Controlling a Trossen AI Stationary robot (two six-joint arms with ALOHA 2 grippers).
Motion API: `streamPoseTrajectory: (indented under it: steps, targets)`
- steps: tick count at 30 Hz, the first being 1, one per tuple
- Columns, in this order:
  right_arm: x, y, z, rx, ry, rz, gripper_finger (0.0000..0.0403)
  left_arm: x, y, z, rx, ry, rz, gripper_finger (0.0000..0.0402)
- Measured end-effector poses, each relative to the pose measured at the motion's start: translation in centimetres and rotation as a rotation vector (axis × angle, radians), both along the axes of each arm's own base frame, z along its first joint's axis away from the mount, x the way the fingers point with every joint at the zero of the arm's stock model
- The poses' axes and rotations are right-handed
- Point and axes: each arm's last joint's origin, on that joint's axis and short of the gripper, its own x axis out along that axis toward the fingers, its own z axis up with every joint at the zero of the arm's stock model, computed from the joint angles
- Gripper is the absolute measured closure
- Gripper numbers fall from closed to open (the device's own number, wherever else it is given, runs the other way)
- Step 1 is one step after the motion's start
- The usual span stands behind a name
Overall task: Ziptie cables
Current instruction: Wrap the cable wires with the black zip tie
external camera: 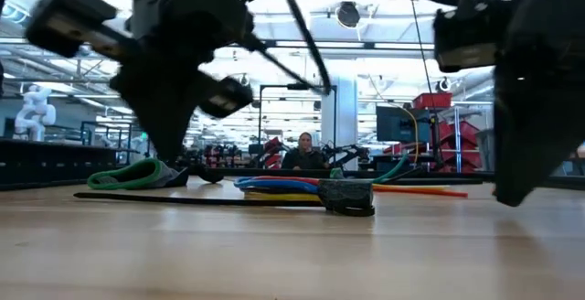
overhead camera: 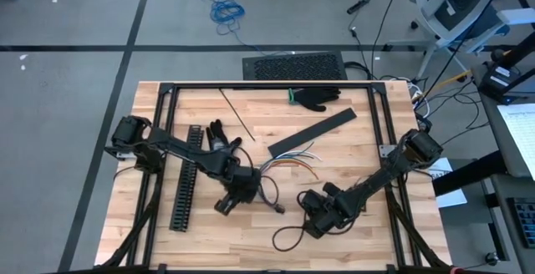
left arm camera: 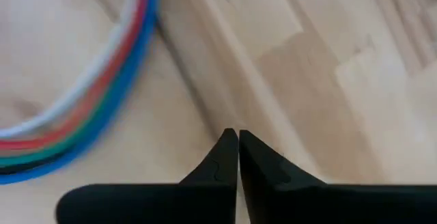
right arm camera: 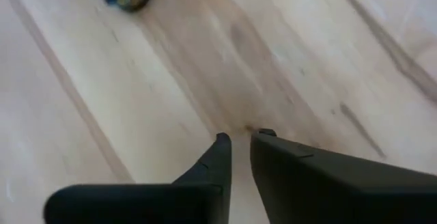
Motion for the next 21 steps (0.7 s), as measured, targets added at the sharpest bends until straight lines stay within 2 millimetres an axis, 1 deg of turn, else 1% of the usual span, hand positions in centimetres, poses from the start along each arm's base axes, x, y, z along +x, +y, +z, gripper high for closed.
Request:
streamPoseTrajectory:
  steps: [2,4,8,10,13,16,21]
  targets:
    - [-0.2,0.2,0.0,0.000,-0.006,-0.008,0.0338,0.0,-0.3,-0.3,-0.029,0.007,0.042,0.0372]
    - [-0.3,0.3,0.0,-0.016,-0.012,-0.015,0.0326,0.5,-0.5,-0.1,-0.062,-0.037,0.086,0.0352]
    - [-0.6,0.3,0.0,-0.033,0.003,-0.020,0.0302,1.4,-0.7,0.4,-0.112,-0.111,0.144,0.0298]
    - [-0.7,0.4,0.0,-0.037,0.005,-0.015,0.0292,1.5,-0.7,0.5,-0.105,-0.122,0.172,0.0269]
    - [-1.0,0.5,0.0,-0.053,0.019,-0.002,0.0282,1.6,-0.5,0.0,-0.046,-0.117,0.212,0.0233]
    - [-1.3,0.7,0.0,-0.067,0.034,0.011,0.0279,1.8,-0.6,-0.8,-0.040,-0.088,0.275,0.0216]
    - [-1.8,0.9,0.0,-0.086,0.058,0.027,0.0281,2.0,-1.1,-2.4,0.013,-0.050,0.329,0.0212]
